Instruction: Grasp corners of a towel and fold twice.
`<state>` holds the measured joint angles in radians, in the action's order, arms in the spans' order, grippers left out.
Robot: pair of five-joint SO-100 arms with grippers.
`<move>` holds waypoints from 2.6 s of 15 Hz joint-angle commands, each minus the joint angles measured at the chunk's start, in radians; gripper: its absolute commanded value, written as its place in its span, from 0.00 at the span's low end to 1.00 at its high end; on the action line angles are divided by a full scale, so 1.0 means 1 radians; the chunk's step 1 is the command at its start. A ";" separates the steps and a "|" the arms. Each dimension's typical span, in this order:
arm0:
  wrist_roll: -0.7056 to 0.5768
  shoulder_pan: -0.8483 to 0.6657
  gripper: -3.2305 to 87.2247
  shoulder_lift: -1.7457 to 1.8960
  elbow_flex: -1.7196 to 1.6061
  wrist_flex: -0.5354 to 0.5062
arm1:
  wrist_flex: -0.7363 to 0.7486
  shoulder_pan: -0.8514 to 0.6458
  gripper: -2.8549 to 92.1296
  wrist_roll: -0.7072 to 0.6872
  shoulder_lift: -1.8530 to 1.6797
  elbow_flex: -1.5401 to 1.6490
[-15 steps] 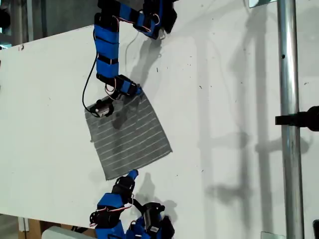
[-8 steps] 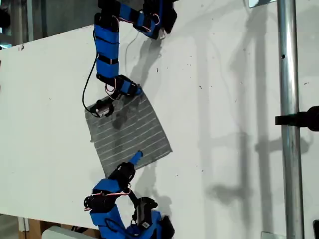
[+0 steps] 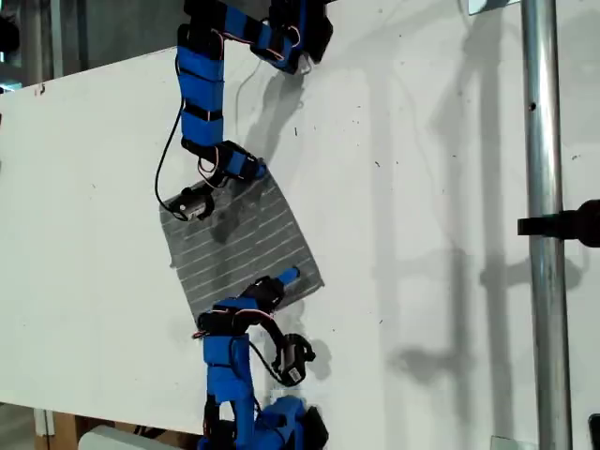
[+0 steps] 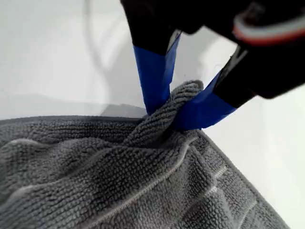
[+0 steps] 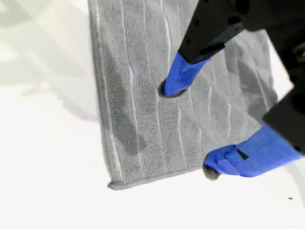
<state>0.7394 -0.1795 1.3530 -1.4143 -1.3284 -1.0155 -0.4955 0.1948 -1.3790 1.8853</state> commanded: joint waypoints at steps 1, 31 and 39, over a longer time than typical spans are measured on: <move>0.077 0.026 0.31 -0.061 -0.012 0.063 | 0.026 0.002 0.03 -0.014 -0.029 0.011; 0.187 -0.017 0.01 0.383 -0.258 0.101 | 0.023 0.086 0.03 0.172 -0.364 -0.092; -0.009 -0.407 0.01 0.663 -0.324 0.023 | 0.077 -0.135 0.03 0.020 -0.187 -0.488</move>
<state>0.7102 -0.5783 1.8899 -1.6720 -1.3284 -0.9526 -0.6289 0.2301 -1.4465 1.3913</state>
